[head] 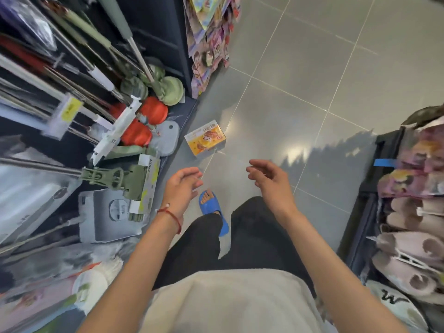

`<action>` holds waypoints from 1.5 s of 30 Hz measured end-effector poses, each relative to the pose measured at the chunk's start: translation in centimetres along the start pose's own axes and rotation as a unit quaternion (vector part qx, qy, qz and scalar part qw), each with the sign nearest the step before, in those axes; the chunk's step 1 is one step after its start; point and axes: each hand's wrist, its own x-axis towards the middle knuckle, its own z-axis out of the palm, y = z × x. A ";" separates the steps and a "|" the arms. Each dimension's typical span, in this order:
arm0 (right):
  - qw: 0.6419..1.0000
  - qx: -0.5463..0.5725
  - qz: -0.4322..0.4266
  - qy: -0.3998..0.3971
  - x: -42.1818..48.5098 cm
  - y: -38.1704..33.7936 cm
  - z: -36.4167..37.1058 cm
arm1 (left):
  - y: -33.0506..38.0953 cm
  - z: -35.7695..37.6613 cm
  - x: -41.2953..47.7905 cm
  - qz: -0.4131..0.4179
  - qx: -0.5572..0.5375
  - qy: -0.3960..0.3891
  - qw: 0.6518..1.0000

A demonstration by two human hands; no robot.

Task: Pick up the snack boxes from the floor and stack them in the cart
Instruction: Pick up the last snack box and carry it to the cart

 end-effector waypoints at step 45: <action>0.956 -0.217 0.191 -0.050 51.2 22.1 14.0 | -17.6 5.8 52.4 -0.294 0.010 0.091 0.951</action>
